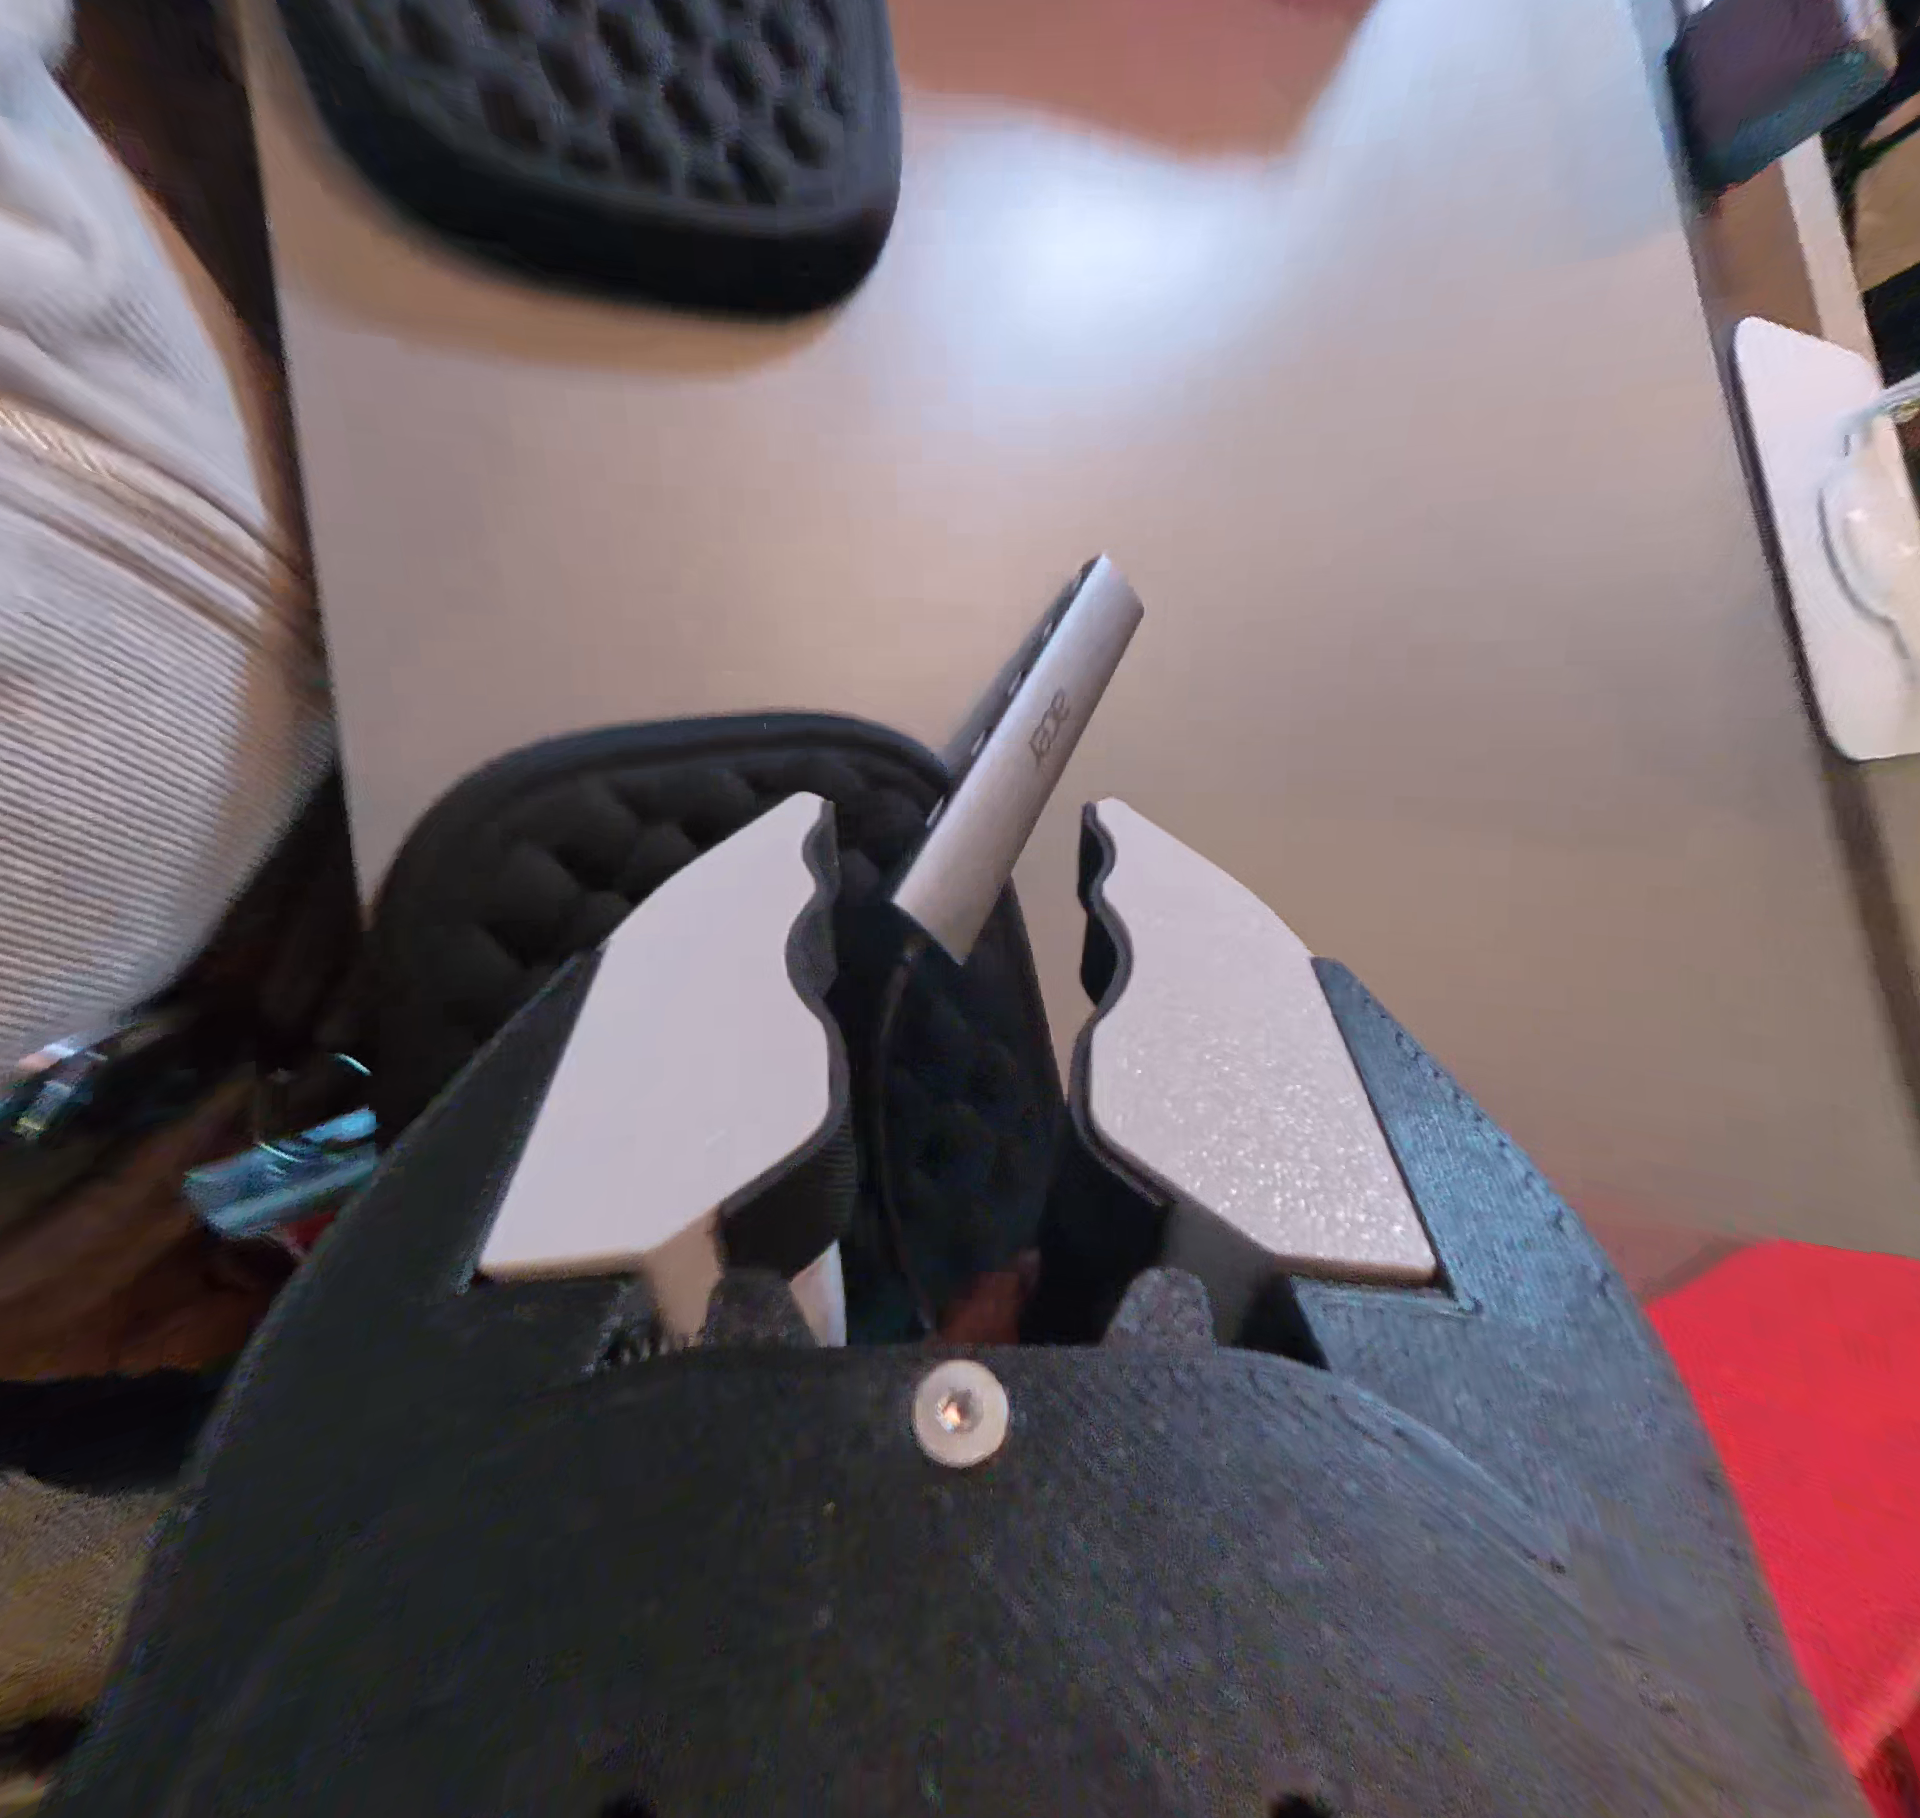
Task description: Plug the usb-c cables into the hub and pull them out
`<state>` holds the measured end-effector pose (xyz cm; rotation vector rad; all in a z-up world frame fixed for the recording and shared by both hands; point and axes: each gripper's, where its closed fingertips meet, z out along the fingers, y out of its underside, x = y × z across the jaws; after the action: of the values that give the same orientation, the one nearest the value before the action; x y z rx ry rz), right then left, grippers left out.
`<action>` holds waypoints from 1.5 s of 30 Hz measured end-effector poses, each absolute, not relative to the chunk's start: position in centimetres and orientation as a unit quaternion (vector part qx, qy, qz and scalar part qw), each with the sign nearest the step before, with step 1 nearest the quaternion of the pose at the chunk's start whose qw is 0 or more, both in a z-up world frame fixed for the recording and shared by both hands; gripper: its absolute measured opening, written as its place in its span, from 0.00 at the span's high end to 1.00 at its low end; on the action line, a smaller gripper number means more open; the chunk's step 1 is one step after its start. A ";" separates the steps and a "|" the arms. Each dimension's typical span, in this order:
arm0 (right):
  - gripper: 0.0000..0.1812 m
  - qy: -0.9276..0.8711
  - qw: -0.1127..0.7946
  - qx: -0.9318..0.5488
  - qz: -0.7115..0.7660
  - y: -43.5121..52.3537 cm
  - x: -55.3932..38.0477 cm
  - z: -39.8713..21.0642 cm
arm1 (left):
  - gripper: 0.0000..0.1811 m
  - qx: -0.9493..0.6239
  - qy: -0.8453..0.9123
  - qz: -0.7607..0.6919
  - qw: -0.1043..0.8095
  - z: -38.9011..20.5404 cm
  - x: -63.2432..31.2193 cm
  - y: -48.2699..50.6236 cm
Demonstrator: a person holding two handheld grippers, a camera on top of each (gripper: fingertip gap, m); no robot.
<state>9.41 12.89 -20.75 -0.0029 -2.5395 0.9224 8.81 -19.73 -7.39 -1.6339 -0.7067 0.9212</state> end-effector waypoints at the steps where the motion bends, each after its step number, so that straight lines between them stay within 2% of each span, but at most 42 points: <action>1: 0.74 -0.910 0.199 -0.015 0.363 12.6 9.6 -20.0 | 0.70 -0.695 -0.304 0.376 0.532 -7.9 8.8 -19.9; 4: 0.67 -0.882 0.136 -0.038 0.450 11.8 10.6 -17.5 | 0.70 -0.732 -0.311 0.357 0.490 -9.4 8.3 -20.9; 7: 0.65 -0.857 0.120 -0.046 0.499 11.8 10.9 -15.5 | 0.71 -0.782 -0.319 0.334 0.418 -11.1 7.3 -22.6; 14: 0.66 -0.819 0.087 -0.064 0.564 11.8 11.5 -13.0 | 0.73 -0.906 -0.264 0.262 0.203 -16.6 4.1 -25.3; 22: 0.68 -0.814 0.088 -0.064 0.571 12.0 11.5 -12.6 | 0.78 -0.954 -0.194 0.204 0.100 -20.9 1.5 -25.7; 26: 0.69 -0.811 0.087 -0.068 0.575 12.2 11.4 -12.6 | 0.79 -0.960 -0.172 0.198 0.093 -22.0 0.8 -26.3; 27: 0.69 -0.811 0.087 -0.068 0.574 12.2 11.4 -12.7 | 0.85 -0.962 -0.169 0.196 0.086 -22.3 0.7 -26.6; 30: 0.70 -0.810 0.088 -0.069 0.576 12.1 11.3 -12.7 | 0.91 -0.958 -0.178 0.198 0.104 -21.5 0.7 -26.7; 34: 0.71 -0.811 0.095 -0.068 0.573 12.3 11.1 -12.7 | 0.95 -0.925 -0.221 0.259 0.170 -17.1 -0.1 -27.1; 45: 0.73 -0.805 0.106 -0.060 0.580 12.0 11.1 -11.8 | 0.95 -0.813 -0.299 0.348 0.360 -7.8 0.0 -27.9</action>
<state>11.12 11.97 -11.80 -0.1762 -2.3722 1.7091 -0.02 -27.93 -7.76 -2.0948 -0.7702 0.8961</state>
